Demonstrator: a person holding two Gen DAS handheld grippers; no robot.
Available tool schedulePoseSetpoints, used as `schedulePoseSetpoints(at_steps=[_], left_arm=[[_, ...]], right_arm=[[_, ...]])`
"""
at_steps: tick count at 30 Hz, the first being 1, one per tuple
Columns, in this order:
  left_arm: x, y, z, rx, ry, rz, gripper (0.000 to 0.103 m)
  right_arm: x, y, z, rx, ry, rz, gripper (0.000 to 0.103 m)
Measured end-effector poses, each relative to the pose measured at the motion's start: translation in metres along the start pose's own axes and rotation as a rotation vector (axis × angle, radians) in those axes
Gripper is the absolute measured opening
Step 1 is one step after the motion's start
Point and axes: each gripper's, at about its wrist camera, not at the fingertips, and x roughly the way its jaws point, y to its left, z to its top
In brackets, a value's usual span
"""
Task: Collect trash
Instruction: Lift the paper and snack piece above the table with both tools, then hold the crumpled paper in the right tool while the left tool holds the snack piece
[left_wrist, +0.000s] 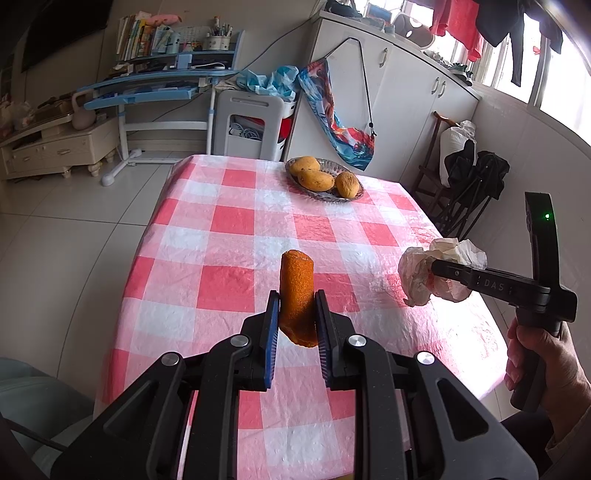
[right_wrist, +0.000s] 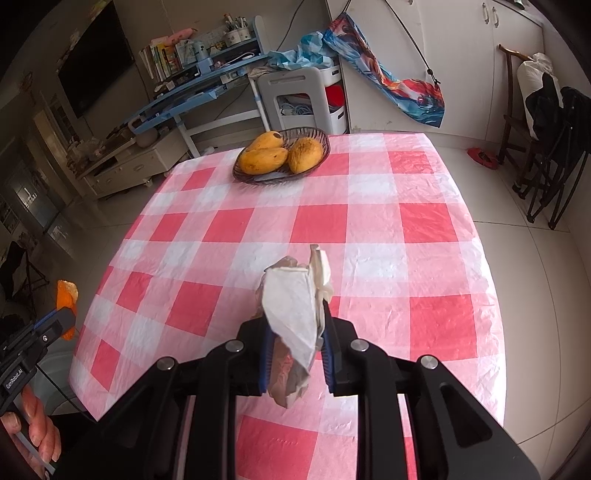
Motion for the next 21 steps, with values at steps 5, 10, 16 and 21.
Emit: schedulePoseSetpoints(at_steps=[5,10,16,21], left_arm=[[-0.0001,0.0001,0.0001,0.0,-0.001,0.001,0.018],[-0.0003,-0.0002,0.0,0.0,0.0,0.0,0.018],[-0.0002,0.0,-0.0001,0.0,0.0,0.0,0.018],[-0.0003,-0.0003,-0.0001,0.0,0.0,0.001,0.018]], right_arm=[[-0.0001,0.0002,-0.0001,0.0,0.0,0.0,0.023],[-0.0001,0.0006,-0.0002,-0.001,0.0,0.001,0.023],[0.0002,0.0025,0.0005,-0.005,0.001,0.002,0.023],[0.0003,0.0026,0.0002,-0.006,0.002,0.001,0.023]])
